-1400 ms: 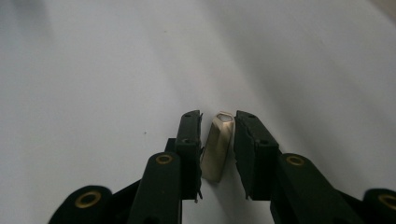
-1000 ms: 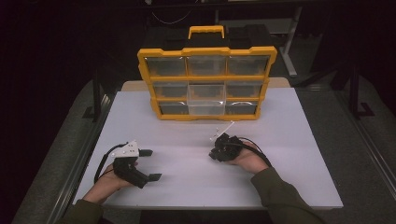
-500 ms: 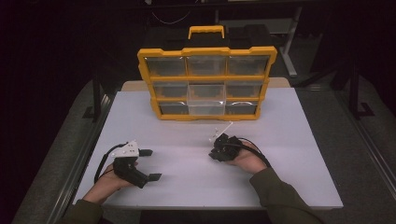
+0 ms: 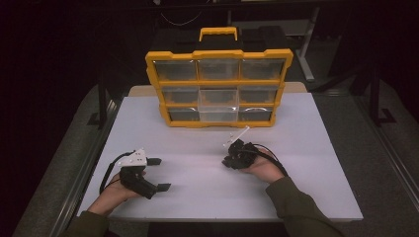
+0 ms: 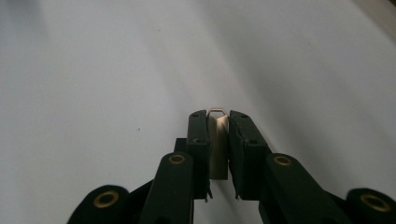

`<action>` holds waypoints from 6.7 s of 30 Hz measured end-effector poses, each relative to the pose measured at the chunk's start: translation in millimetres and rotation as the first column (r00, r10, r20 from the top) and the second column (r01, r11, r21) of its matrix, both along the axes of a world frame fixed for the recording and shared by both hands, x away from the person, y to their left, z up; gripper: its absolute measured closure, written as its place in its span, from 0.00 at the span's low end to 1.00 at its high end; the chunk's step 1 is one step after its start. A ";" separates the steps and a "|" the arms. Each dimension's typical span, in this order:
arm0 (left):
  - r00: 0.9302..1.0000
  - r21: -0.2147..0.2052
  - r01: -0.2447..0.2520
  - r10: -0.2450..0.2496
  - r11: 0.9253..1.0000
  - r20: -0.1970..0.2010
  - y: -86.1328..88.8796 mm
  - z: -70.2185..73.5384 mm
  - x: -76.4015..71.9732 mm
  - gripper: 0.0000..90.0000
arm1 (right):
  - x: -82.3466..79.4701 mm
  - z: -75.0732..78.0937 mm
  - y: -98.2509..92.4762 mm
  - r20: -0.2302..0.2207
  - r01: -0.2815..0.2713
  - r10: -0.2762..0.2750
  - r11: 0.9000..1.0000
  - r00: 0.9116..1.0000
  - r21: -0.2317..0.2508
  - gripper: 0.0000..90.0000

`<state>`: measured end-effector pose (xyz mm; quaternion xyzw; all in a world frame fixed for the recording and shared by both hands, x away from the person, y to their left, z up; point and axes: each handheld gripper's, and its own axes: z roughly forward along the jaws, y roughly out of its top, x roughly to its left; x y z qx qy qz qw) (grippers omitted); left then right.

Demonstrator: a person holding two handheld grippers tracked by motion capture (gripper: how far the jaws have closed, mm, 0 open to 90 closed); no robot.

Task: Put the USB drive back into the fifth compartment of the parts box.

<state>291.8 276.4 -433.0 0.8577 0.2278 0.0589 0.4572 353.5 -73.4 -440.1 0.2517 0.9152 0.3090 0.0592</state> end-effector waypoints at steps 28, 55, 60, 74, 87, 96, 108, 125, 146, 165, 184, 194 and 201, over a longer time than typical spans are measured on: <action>1.000 -0.001 -0.001 0.001 1.000 0.001 0.6 -0.1 0.1 0.00 | 5.9 15.6 -26.9 0.007 0.056 -0.056 0.997 0.998 0.043 0.86; 1.000 -0.005 -0.004 0.004 1.000 -0.002 2.2 -0.4 0.9 0.00 | 13.9 41.0 -48.1 0.025 0.082 -0.083 0.996 0.996 0.035 0.86; 1.000 -0.006 -0.003 0.003 1.000 -0.003 1.9 -0.7 1.0 0.00 | 17.9 48.8 -51.4 0.015 0.085 -0.086 0.995 0.996 0.044 0.86; 1.000 -0.009 -0.005 0.005 1.000 -0.002 2.5 -0.4 1.2 0.00 | 26.2 76.8 -62.6 0.019 0.095 -0.096 0.994 0.995 0.062 0.87; 1.000 -0.006 -0.004 0.004 1.000 0.000 2.4 -0.5 1.3 0.00 | 31.1 109.5 -68.7 0.039 0.092 -0.095 0.993 0.995 0.076 0.86; 1.000 -0.007 -0.004 0.004 1.000 0.000 2.4 -0.4 1.3 0.00 | 33.9 132.4 -70.1 0.066 0.083 -0.087 0.994 0.994 0.074 0.86; 1.000 -0.013 -0.006 0.006 1.000 -0.001 2.4 -0.3 1.1 0.00 | 39.6 171.4 -67.2 0.129 0.080 -0.093 0.991 0.987 0.106 0.86; 1.000 -0.014 -0.006 0.006 1.000 -0.002 2.3 -0.1 0.9 0.00 | 53.6 201.2 -43.6 0.174 0.057 -0.079 0.990 0.982 0.126 0.86; 1.000 -0.012 -0.006 0.006 1.000 -0.001 2.4 -0.1 0.6 0.00 | 59.3 190.5 -47.2 0.138 0.125 -0.150 0.977 0.979 0.174 0.49; 1.000 -0.010 -0.002 0.002 1.000 -0.003 2.5 -0.9 0.5 0.00 | 25.4 143.5 -75.3 0.121 0.136 -0.168 0.961 0.978 0.239 0.29; 1.000 -0.012 -0.005 0.005 1.000 -0.005 1.9 -0.6 -0.4 0.00 | -12.8 77.8 -91.3 0.112 0.184 -0.224 0.940 0.968 0.289 0.14; 1.000 -0.009 -0.002 0.002 1.000 -0.009 1.4 -1.2 -0.3 0.00 | -29.4 49.2 -101.6 0.110 0.207 -0.252 0.926 0.961 0.316 0.02; 1.000 -0.012 -0.006 0.006 1.000 -0.009 1.9 -1.1 -0.5 0.00 | -40.6 30.2 -110.4 0.104 0.228 -0.275 0.917 0.956 0.327 0.00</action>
